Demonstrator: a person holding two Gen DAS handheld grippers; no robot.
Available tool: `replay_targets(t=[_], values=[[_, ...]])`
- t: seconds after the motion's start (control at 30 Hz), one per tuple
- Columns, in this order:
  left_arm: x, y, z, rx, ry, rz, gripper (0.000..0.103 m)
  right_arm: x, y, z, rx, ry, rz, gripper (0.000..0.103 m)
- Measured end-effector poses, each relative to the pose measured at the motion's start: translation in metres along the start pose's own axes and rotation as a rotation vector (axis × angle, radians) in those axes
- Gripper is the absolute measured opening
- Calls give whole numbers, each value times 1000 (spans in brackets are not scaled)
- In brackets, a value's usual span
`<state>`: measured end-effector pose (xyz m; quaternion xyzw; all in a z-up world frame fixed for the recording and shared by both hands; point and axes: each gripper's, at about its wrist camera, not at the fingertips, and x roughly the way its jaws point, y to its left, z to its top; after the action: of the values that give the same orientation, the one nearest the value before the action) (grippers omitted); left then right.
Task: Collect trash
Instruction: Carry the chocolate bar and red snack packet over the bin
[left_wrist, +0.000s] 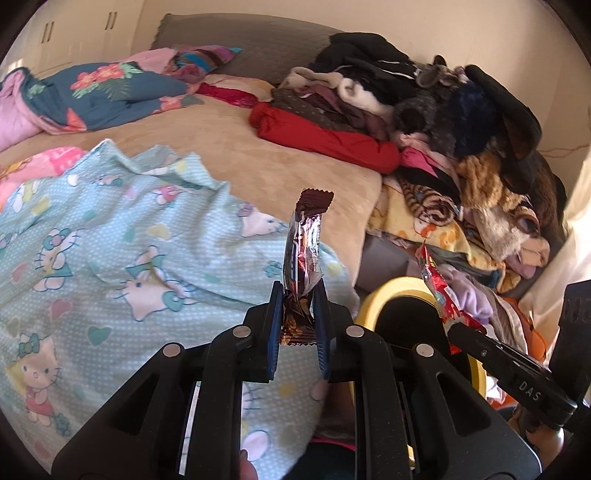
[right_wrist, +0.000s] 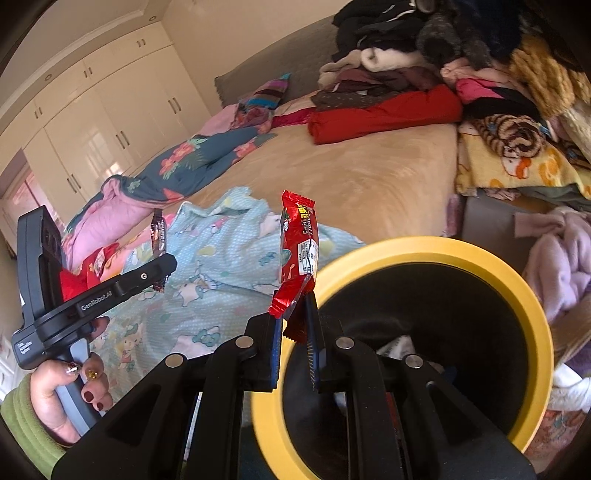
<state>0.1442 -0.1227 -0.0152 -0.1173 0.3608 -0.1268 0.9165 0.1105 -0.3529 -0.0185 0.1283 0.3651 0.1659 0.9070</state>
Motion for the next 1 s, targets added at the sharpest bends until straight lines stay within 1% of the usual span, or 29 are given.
replay_targets(t=[0.37, 0.67, 0.8, 1.0], values=[[-2, -35, -9, 62, 19, -45, 11, -25, -41, -17, 63, -5, -35, 12], [0, -67, -15, 133, 45, -84, 11, -31, -73, -25, 140, 26, -62, 12], [4, -82, -20, 171, 67, -106, 11, -30, -82, -29, 174, 52, -59, 14], [14, -99, -28, 220, 108, -142, 11, -31, -94, -33, 227, 80, -60, 14]])
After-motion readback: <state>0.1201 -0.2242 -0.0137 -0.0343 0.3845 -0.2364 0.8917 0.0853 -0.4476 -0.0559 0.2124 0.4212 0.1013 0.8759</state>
